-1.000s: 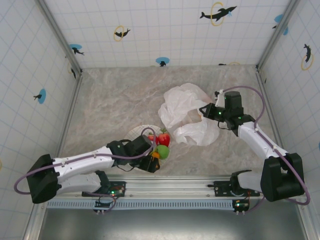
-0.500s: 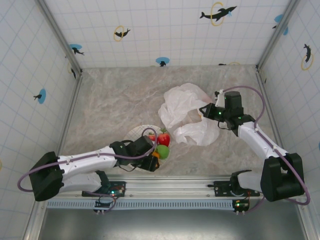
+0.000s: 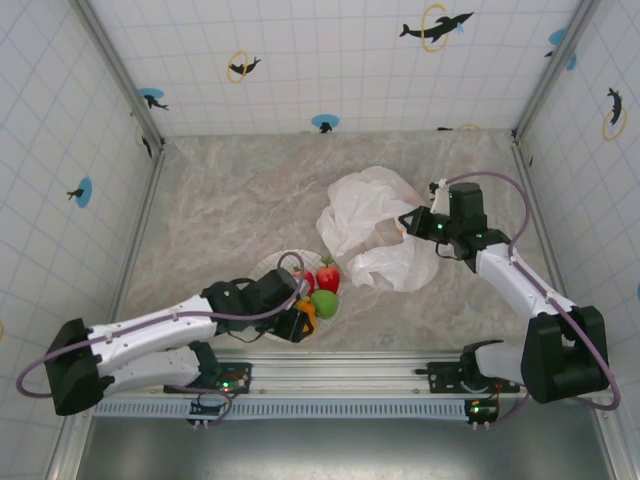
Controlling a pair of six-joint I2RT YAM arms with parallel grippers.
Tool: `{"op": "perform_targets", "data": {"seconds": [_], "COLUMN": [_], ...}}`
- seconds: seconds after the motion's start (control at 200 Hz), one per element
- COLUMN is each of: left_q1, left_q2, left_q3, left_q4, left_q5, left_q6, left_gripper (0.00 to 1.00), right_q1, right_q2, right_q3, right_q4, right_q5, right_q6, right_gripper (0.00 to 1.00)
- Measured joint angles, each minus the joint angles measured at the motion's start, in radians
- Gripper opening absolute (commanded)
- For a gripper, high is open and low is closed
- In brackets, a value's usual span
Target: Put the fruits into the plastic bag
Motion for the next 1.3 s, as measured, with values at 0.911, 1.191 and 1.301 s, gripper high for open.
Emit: {"op": "perform_targets", "data": {"seconds": [0.911,1.191,1.301], "left_q1": [0.103,0.103,0.103], "left_q2": [0.689,0.737,0.785], "left_q3": [0.568,0.559,0.56], "left_q4": [0.423,0.561,0.61], "left_q5": [-0.025,-0.148,-0.2], "left_q6": [0.304,0.418,0.467], "left_gripper": [0.49,0.52,0.53], "right_q1": [0.032,0.005,0.0], "right_q2": [-0.003,-0.011,-0.009], "right_q3": [0.018,-0.024,-0.024], "right_q4": [-0.069,0.093,0.148], "right_q5": [-0.098,-0.172,-0.18], "right_q6": [-0.058,0.148,0.209], "right_gripper": [0.0,0.0,0.0]}}
